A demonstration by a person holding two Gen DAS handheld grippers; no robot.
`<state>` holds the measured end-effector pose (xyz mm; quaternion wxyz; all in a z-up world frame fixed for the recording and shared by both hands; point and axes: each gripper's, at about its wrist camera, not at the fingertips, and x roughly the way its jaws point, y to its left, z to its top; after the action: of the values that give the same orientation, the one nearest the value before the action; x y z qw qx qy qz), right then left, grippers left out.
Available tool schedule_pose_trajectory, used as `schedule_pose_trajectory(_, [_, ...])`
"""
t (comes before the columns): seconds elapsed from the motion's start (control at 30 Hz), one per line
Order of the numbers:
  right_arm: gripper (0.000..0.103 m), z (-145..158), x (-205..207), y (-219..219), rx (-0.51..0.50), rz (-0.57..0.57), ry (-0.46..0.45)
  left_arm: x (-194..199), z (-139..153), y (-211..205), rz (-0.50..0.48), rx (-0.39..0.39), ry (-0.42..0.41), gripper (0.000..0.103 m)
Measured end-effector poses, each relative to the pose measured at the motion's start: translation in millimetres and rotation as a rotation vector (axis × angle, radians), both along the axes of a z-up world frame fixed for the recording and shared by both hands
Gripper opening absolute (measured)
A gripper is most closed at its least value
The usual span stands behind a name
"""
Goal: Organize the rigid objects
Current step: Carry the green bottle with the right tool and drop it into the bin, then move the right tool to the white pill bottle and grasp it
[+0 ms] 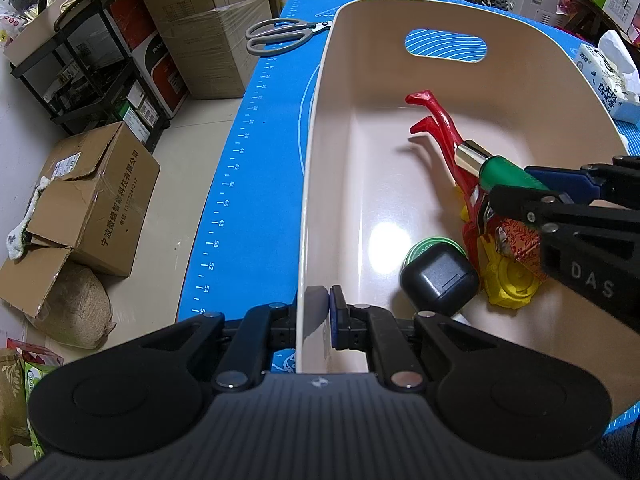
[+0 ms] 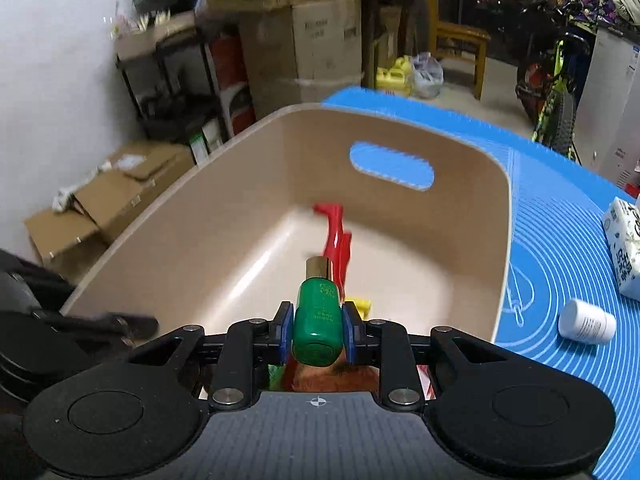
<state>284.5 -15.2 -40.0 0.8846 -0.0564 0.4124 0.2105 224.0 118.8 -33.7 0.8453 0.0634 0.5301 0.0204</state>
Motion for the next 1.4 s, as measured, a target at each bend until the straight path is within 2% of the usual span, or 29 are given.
schedule_pose_trajectory(0.17, [0.035,0.0,1.2,2.3,-0.011,-0.005,0.008,0.0,-0.1,0.0,0.0,0.0,0.0,0.012])
schedule_pose_trajectory(0.23, [0.047,1.2,1.1,2.4,-0.005,-0.01,0.0,0.0,0.0,0.0,0.0,0.0,0.0,0.012])
schedule_pose_trajectory(0.43, [0.065,14.2,-1.3,-8.3,0.011,-0.03,-0.046,-0.3,-0.9,0.1,0.0,0.0,0.001,0.012])
schedule_pose_trajectory(0.63, [0.075,30.3,5.3,-39.0,0.051,-0.103,-0.072,-0.8,-1.2,0.5,0.0,0.0,0.001,0.012])
schedule_pose_trajectory(0.7, [0.075,36.1,7.7,-52.5,0.073,-0.107,-0.092,-0.9,-1.3,0.7,0.001,-0.002,0.002,0.012])
schedule_pose_trajectory(0.77, [0.08,40.8,9.5,-61.6,0.049,-0.152,-0.108,-1.1,-1.3,0.8,0.001,-0.002,0.002,0.012])
schedule_pose_trajectory(0.97, [0.084,57.4,18.3,-113.2,0.062,-0.297,-0.149,-1.3,-1.5,0.0,0.002,-0.001,0.002,0.012])
schedule_pose_trajectory(1.03, [0.092,58.9,20.5,-130.9,0.047,-0.352,-0.173,-1.5,-1.4,-0.2,0.002,0.0,0.002,0.012])
schedule_pose_trajectory(1.17, [0.097,47.3,32.6,-163.3,-0.011,-0.417,-0.2,-1.2,-1.4,0.0,0.002,0.0,0.002,0.012])
schedule_pose_trajectory(1.4, [0.101,1.4,57.7,-191.1,-0.084,-0.456,-0.12,-1.2,-1.2,0.2,0.002,0.001,0.003,0.012])
